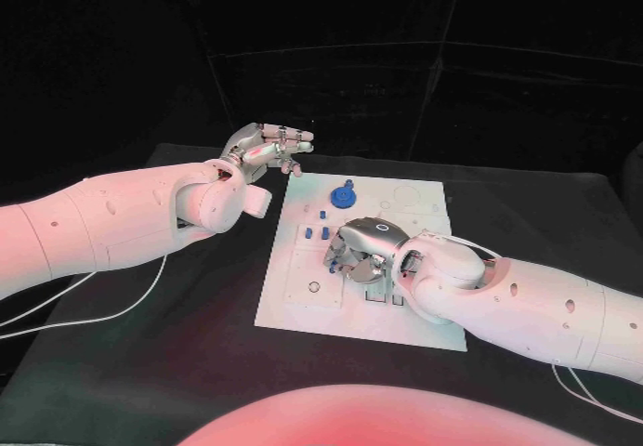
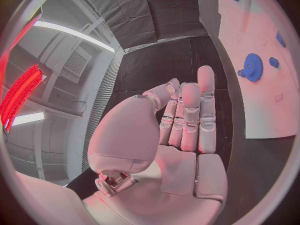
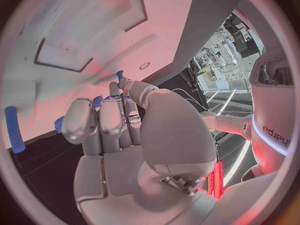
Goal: Assemble the parts on the task board
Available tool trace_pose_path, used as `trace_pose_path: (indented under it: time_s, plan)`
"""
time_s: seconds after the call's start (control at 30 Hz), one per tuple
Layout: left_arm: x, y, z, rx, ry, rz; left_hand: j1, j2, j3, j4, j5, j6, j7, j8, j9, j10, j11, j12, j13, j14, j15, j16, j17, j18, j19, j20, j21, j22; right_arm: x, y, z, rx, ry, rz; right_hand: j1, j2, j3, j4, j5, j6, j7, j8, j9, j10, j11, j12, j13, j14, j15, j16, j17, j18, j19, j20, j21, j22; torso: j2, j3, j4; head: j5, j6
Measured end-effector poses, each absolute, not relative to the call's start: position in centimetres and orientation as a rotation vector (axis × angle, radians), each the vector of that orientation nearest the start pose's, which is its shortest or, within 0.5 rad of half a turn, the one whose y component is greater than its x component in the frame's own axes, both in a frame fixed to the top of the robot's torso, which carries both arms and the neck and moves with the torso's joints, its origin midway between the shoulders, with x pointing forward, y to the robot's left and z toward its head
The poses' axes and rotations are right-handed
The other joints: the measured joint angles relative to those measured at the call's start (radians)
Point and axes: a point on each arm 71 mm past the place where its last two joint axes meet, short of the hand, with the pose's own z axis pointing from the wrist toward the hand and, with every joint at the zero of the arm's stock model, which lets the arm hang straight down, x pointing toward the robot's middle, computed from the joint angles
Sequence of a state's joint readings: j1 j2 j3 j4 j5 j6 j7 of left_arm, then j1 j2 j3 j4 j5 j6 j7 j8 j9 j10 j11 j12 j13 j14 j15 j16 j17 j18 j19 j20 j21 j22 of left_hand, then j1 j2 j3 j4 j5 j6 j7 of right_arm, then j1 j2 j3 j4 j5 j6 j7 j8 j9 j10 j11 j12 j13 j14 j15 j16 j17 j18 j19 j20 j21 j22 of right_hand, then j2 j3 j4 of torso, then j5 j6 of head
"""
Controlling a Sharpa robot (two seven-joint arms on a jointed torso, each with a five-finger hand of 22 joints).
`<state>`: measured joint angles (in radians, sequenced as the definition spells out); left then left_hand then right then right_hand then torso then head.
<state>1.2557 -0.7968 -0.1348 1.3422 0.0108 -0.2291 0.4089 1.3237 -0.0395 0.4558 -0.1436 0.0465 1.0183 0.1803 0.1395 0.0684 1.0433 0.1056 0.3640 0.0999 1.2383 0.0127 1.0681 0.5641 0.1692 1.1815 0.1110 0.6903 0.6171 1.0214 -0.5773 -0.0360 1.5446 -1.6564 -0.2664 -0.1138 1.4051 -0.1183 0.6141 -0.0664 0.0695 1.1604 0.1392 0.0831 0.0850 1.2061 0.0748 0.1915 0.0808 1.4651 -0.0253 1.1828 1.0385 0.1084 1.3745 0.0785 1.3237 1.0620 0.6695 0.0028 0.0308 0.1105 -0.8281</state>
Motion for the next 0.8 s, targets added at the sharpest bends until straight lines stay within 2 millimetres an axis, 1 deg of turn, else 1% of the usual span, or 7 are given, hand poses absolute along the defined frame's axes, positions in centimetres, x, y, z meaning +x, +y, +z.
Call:
trace_pose_path:
  time_s: [0.17, 0.2, 0.53, 0.6, 0.63, 0.7, 0.8]
  plan:
    - [51.93, 23.97, -19.35, -1.093, 1.436, -1.468, 0.000, 0.000, 0.000, 0.000, 0.000, 0.000, 0.000, 0.000, 0.000, 0.000, 0.000, 0.004, 0.000, 0.000, 0.000, 0.000, 0.000, 0.000, 0.000, 0.000, 0.000, 0.000, 41.83, -5.48, -25.11, -0.441, 1.727, 0.886, 0.000, 0.000, 0.000, 0.000, 0.000, -0.002, 0.002, -0.003, 0.000, -0.001, -0.001, 0.000, 0.000, 0.000, 0.000, 0.000, 0.000, 0.000, 0.000, 0.000, 0.000, 0.000, 0.000, 0.0001, 0.0000, 0.000, 0.000]
    - [51.93, 23.97, -19.36, -1.093, 1.436, -1.468, 0.000, 0.000, 0.000, 0.000, 0.000, 0.000, 0.000, 0.000, 0.000, 0.000, 0.000, 0.004, 0.000, 0.000, 0.000, 0.000, 0.000, 0.000, 0.000, 0.000, 0.000, 0.000, 41.83, -5.47, -25.12, -0.442, 1.728, 0.885, 0.000, 0.000, 0.000, 0.000, 0.000, -0.005, 0.003, -0.004, 0.000, -0.004, -0.004, 0.000, 0.000, 0.000, 0.000, 0.000, 0.000, 0.000, 0.000, 0.000, 0.000, 0.000, 0.000, 0.0001, 0.0000, 0.000, 0.000]
    - [51.93, 23.91, -19.38, -1.094, 1.441, -1.471, 0.000, 0.000, 0.000, 0.000, 0.000, 0.000, 0.000, 0.000, 0.000, 0.000, 0.000, 0.004, 0.000, 0.000, 0.000, 0.000, 0.000, 0.000, 0.000, 0.000, 0.000, 0.000, 41.78, -5.15, -25.06, -0.463, 1.724, 0.875, 0.000, 0.000, -0.005, -0.005, 0.000, -0.005, 0.002, -0.006, 0.000, -0.004, -0.004, 0.000, 0.000, 0.000, 0.000, 0.005, 0.000, 0.000, 0.000, 0.000, 0.000, -0.002, 0.000, 0.0000, 0.0000, -0.001, -0.002]
    - [51.94, 23.89, -19.38, -1.094, 1.442, -1.471, 0.000, 0.000, 0.000, 0.000, 0.000, 0.000, 0.000, 0.000, 0.000, 0.000, 0.000, 0.004, 0.000, 0.000, 0.000, 0.000, 0.000, 0.000, 0.000, 0.000, 0.000, 0.000, 41.75, -5.05, -25.05, -0.469, 1.725, 0.874, -0.016, -0.005, -0.013, -0.007, 0.004, -0.015, 0.008, -0.011, 0.000, -0.014, -0.002, -0.006, 0.000, 0.002, 0.003, 0.005, 0.002, 0.000, -0.006, 0.006, 0.000, -0.008, 0.000, -0.0002, 0.0000, -0.001, -0.003]
    - [51.94, 23.88, -19.38, -1.094, 1.442, -1.471, 0.000, 0.000, 0.000, 0.000, 0.000, 0.000, 0.000, 0.000, 0.000, 0.000, 0.000, 0.004, 0.000, 0.000, 0.000, 0.000, 0.000, 0.000, 0.000, 0.000, 0.000, 0.000, 41.74, -5.00, -25.06, -0.473, 1.727, 0.873, -0.027, -0.008, -0.022, -0.004, 0.014, -0.028, 0.010, -0.015, -0.003, -0.027, 0.000, -0.012, -0.001, 0.002, 0.010, 0.005, 0.002, 0.000, -0.008, 0.008, 0.000, -0.013, 0.000, -0.0002, 0.0000, -0.001, -0.003]
    - [51.94, 23.85, -19.39, -1.094, 1.443, -1.472, 0.000, 0.000, 0.000, 0.000, 0.000, 0.000, 0.000, 0.000, 0.000, 0.000, 0.000, 0.004, 0.000, 0.000, 0.000, 0.000, -0.001, 0.000, 0.000, 0.000, 0.000, 0.000, 41.69, -4.92, -25.13, -0.480, 1.732, 0.872, -0.048, -0.024, -0.039, 0.006, 0.027, -0.066, 0.022, -0.020, -0.012, -0.058, 0.010, -0.031, -0.011, 0.002, 0.017, 0.005, 0.001, 0.000, -0.016, 0.016, -0.003, -0.025, 0.000, -0.0003, 0.0000, 0.000, -0.003]
    - [51.95, 23.83, -19.39, -1.094, 1.444, -1.473, 0.000, 0.000, 0.000, 0.000, 0.000, 0.000, 0.000, 0.000, -0.001, 0.000, 0.000, 0.004, 0.000, 0.000, 0.000, 0.000, -0.002, 0.000, 0.000, 0.000, 0.000, 0.000, 41.63, -4.92, -25.33, -0.488, 1.740, 0.867, -0.071, -0.042, -0.063, 0.012, 0.031, -0.091, 0.031, -0.021, -0.018, -0.084, 0.023, -0.045, -0.016, 0.002, 0.024, 0.005, -0.004, 0.000, -0.024, 0.024, -0.008, -0.036, 0.000, -0.0004, 0.0000, 0.000, -0.004]
